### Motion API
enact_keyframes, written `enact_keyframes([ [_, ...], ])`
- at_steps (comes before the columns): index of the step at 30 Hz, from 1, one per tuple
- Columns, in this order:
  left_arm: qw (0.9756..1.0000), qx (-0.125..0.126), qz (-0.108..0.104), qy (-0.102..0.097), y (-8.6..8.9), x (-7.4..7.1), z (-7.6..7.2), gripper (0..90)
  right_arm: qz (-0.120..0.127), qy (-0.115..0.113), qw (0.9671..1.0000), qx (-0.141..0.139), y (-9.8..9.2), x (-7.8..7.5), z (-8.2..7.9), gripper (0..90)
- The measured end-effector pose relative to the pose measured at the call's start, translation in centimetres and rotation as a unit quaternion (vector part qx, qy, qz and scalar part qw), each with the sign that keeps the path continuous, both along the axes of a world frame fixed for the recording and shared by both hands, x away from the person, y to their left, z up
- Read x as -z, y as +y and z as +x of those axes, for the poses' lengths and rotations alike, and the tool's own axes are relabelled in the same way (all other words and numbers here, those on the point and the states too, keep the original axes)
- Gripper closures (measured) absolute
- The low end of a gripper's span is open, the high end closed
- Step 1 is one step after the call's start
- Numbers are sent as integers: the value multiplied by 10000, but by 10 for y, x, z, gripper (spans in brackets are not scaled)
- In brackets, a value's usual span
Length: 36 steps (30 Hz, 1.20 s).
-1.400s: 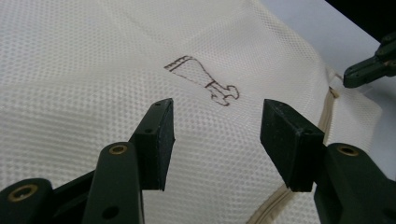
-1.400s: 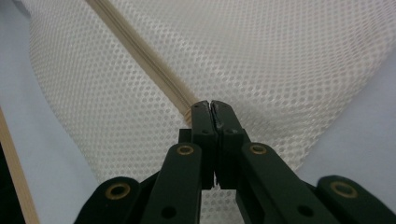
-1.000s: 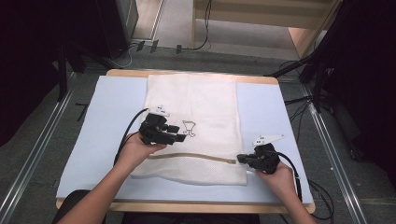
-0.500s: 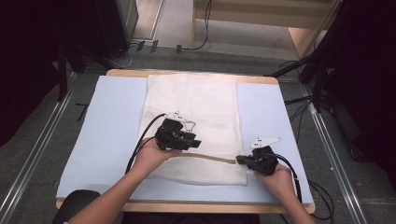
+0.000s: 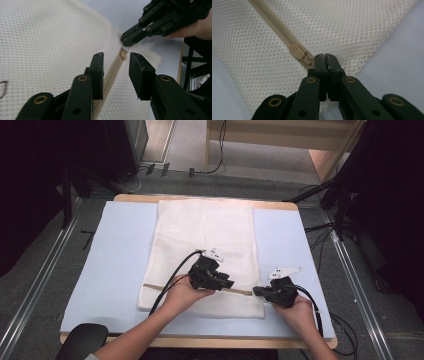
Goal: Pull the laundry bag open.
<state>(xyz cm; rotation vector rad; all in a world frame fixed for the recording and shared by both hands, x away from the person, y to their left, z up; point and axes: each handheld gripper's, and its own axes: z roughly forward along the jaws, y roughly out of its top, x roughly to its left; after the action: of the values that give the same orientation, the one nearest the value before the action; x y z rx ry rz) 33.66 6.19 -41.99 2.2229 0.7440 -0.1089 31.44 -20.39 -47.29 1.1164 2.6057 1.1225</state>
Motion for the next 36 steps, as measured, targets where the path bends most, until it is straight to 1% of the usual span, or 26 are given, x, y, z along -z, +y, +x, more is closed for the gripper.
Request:
enact_keyframes([
  [1, 10000, 8, -5, -13, -3, 1, -1, 680, 0, 0, 10000, 0, 0, 0, 0, 900],
  [4, 9999, 94, -1, 96, -12, 6, -3, 722, -12, 2, 10000, -3, 0, 0, 0, 900],
  [5, 9999, 88, -6, 124, -15, 7, -4, 738, -14, 3, 10000, -8, 0, 0, 0, 900],
  [6, 9999, 103, 34, 100, -17, 8, -4, 752, -18, 0, 10000, -11, 0, 0, 0, 899],
  [8, 9998, 101, 28, 177, -21, 10, -4, 765, -19, -5, 10000, -20, 0, 0, 0, 899],
  [10, 9997, 82, 57, 204, -25, 13, -4, 775, -13, -13, 10000, -38, 0, 0, 0, 899],
  [13, 9994, 44, 47, 328, -31, 19, -2, 787, -3, -4, 10000, -28, 0, 0, 0, 900],
  [15, 9993, 60, 99, 361, -35, 23, 0, 790, -7, -9, 10000, -46, -1, 0, 1, 900],
  [17, 9991, 54, 202, 359, -39, 28, 1, 790, -7, 0, 10000, -36, 0, 0, 0, 900],
  [18, 9991, 71, 189, 372, -40, 29, 2, 792, -7, -1, 10000, -37, 0, 0, 1, 899],
  [19, 9990, 30, 205, 404, -42, 31, 2, 792, -7, -1, 10000, -37, 0, 0, 1, 899],
  [21, 9988, 70, 229, 423, -45, 33, 2, 801, -4, 3, 10000, -35, 0, 0, 1, 900],
  [22, 9987, 121, 255, 418, -46, 34, 2, 803, -7, 3, 10000, -34, 0, 0, 1, 899],
  [23, 9986, 113, 323, 407, -47, 36, 2, 803, -21, -3, 10000, -39, 0, 0, 0, 899],
  [24, 9985, 131, 335, 416, -46, 37, 2, 804, -26, -5, 10000, -39, 0, 0, 0, 899],
  [25, 9983, 79, 315, 486, -47, 39, 2, 804, -28, -12, 10000, -43, 0, 0, 0, 900],
  [28, 9979, 89, 304, 557, -48, 43, 4, 804, -25, -7, 10000, -36, 0, 0, 0, 900],
  [30, 9981, 89, 268, 550, -50, 44, 4, 804, -30, -4, 10000, -34, 0, 0, 0, 899],
  [34, 9978, 60, 164, 634, -52, 47, 5, 804, -38, -7, 10000, -33, 0, 0, 0, 899],
  [36, 9980, 42, 155, 609, -55, 48, 4, 807, -40, -8, 10000, -36, 0, 0, 0, 899],
])
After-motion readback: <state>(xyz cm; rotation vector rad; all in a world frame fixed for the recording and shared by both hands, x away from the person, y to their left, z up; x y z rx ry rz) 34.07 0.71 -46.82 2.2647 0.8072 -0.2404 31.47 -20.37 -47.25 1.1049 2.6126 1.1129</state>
